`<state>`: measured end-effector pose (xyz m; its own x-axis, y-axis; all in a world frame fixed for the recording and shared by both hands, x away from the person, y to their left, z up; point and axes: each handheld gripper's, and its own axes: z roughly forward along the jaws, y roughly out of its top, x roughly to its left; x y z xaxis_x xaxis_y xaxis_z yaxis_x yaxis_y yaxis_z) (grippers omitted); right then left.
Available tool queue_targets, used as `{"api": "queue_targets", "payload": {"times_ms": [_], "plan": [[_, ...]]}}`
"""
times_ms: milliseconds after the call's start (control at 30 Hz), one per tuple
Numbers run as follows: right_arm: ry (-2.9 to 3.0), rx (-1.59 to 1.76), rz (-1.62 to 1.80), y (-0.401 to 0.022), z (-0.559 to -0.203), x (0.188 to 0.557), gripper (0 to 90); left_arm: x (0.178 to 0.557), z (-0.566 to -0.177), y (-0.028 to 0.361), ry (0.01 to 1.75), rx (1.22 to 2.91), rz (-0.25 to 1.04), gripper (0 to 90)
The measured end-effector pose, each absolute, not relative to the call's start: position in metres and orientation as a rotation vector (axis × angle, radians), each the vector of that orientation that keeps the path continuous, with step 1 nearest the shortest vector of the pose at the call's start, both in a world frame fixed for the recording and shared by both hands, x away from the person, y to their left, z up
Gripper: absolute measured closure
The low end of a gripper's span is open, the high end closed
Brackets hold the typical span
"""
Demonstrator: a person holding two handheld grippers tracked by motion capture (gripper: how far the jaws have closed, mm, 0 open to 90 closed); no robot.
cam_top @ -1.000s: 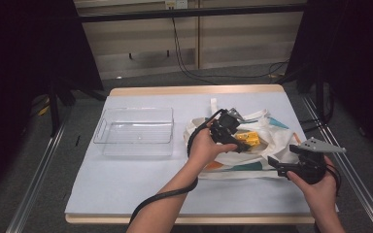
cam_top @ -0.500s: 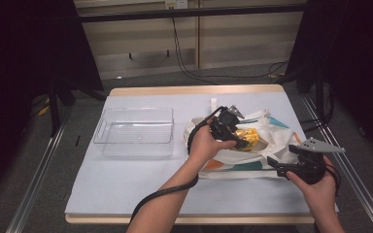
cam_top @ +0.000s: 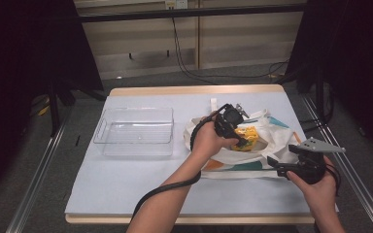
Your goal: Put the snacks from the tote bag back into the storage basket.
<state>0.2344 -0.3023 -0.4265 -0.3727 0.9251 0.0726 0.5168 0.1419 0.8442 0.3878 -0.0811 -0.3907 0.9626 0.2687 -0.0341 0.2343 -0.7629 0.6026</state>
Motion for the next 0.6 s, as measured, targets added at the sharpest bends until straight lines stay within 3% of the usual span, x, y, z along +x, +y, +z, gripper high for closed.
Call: {"api": "queue_targets", "payload": {"times_ms": [67,600], "plan": [[1.953,1.381,1.144,-0.302,-0.426,0.234,9.1,0.387,-0.39,-0.082,0.33,2.493,0.071,42.4],[1.953,1.373,1.149,-0.303,-0.426,0.235,9.2,0.389,-0.377,-0.071,0.405,2.56,0.044,48.4]]}}
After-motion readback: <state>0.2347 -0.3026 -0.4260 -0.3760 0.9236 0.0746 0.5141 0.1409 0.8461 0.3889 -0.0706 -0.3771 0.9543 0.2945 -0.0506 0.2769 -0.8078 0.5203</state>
